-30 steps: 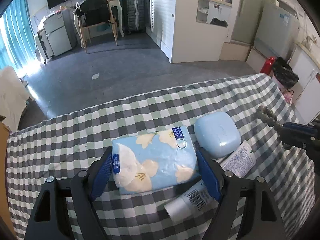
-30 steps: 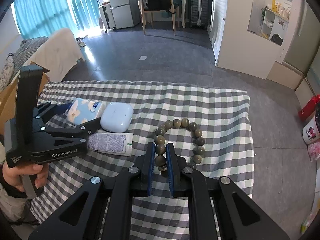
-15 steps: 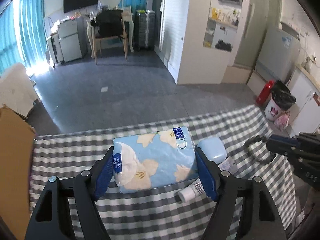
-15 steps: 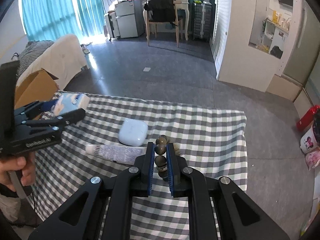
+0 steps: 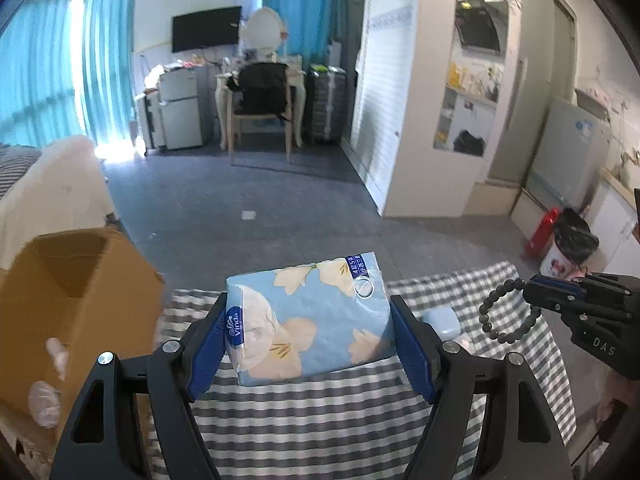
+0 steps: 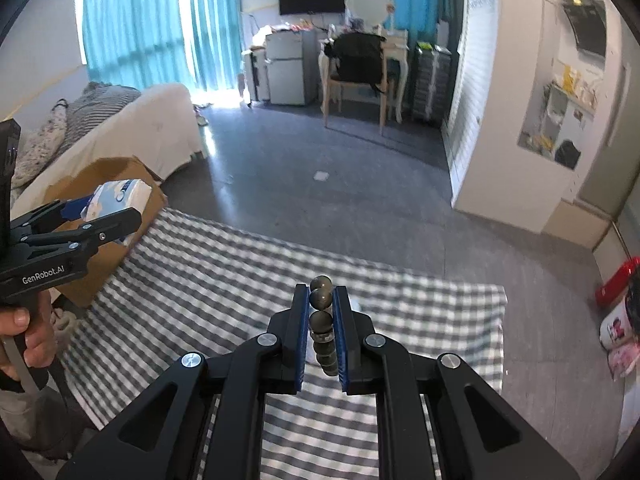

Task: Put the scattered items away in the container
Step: 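Carry tissue pack and bracelet to the box and release both inside, then withdraw both grippers from the box back over the cloth, then grasp the pale blue earbud case with the right gripper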

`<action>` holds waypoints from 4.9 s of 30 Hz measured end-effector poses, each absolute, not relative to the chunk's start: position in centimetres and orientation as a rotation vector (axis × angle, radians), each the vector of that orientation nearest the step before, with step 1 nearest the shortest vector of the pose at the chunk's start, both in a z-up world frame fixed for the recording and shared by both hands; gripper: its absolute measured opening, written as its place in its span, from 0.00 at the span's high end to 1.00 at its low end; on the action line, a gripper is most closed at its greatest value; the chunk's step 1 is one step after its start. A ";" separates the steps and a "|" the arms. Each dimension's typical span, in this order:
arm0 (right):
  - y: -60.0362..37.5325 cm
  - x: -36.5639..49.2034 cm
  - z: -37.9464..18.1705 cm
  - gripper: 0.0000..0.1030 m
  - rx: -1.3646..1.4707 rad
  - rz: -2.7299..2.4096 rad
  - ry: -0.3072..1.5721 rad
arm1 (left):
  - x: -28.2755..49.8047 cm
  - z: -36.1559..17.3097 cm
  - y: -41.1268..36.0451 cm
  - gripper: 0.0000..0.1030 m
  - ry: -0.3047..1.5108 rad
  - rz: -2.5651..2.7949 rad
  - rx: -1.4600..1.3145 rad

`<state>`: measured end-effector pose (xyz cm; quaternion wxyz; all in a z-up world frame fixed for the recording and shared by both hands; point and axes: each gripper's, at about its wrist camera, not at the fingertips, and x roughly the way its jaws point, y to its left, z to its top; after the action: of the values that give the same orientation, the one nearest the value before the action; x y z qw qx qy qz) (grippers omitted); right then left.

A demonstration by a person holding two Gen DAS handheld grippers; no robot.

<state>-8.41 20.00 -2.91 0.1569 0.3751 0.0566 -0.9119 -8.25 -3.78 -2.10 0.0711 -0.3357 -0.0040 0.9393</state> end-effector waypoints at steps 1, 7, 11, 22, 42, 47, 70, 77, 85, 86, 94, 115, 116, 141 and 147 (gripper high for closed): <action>19.4 -8.3 -2.4 0.89 1.056 -2.605 0.170 | -7.9 -1.6 -4.7 0.26 -0.021 2.844 -0.997; 15.0 -8.3 0.7 0.89 0.951 -2.561 0.228 | -6.2 1.4 -10.2 0.26 -0.086 2.961 -0.942; 11.6 -8.4 2.7 0.89 0.876 -2.511 0.235 | -4.7 3.2 -13.9 0.26 -0.106 3.050 -0.893; 0.5 -8.7 6.2 0.89 0.726 -2.345 0.303 | -0.7 5.7 -23.4 0.26 -0.205 3.271 -0.837; -15.4 -10.6 2.9 0.89 0.746 -2.053 0.337 | 1.1 2.7 -32.1 0.26 -0.371 3.414 -0.971; -18.0 -11.7 0.8 0.89 0.786 -2.002 0.359 | 1.2 2.3 -33.2 0.26 -0.379 3.427 -1.000; -15.1 -14.3 0.9 0.19 0.768 -2.169 0.296 | -2.5 -0.2 -32.8 0.25 -0.332 3.348 -1.117; -11.7 -15.1 1.3 0.11 0.781 -2.266 0.273 | -4.2 -0.5 -31.4 0.25 -0.311 3.328 -1.118; -7.7 -15.9 1.6 0.10 0.807 -2.365 0.249 | -5.3 0.2 -29.7 0.05 -0.240 3.338 -1.108; -7.2 -15.9 1.6 0.10 0.809 -2.379 0.243 | -5.3 0.3 -29.4 0.04 -0.232 3.340 -1.096; -2.2 -15.5 2.3 0.06 0.806 -2.517 0.218 | -5.7 1.1 -26.5 0.00 -0.176 3.316 -1.058; 15.1 -12.3 0.6 0.05 0.938 -2.785 0.158 | -9.0 -1.1 -12.1 0.00 -0.077 3.026 -1.027; 15.9 -12.2 0.1 0.05 0.955 -2.790 0.152 | -9.1 -1.2 -11.5 0.00 -0.067 3.014 -1.027; 19.5 -16.3 -13.9 0.10 1.380 -2.604 0.016 | -9.7 -4.9 -6.0 0.00 0.003 2.917 -1.102; 19.5 -17.2 -16.0 0.26 1.472 -2.583 0.021 | -10.4 -5.6 -6.4 0.00 -0.023 2.911 -1.119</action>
<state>-17.24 19.47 -15.96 0.0841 0.4935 0.0069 -0.8656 -10.43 -6.44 -5.64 0.0116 -0.3589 -0.0074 0.9333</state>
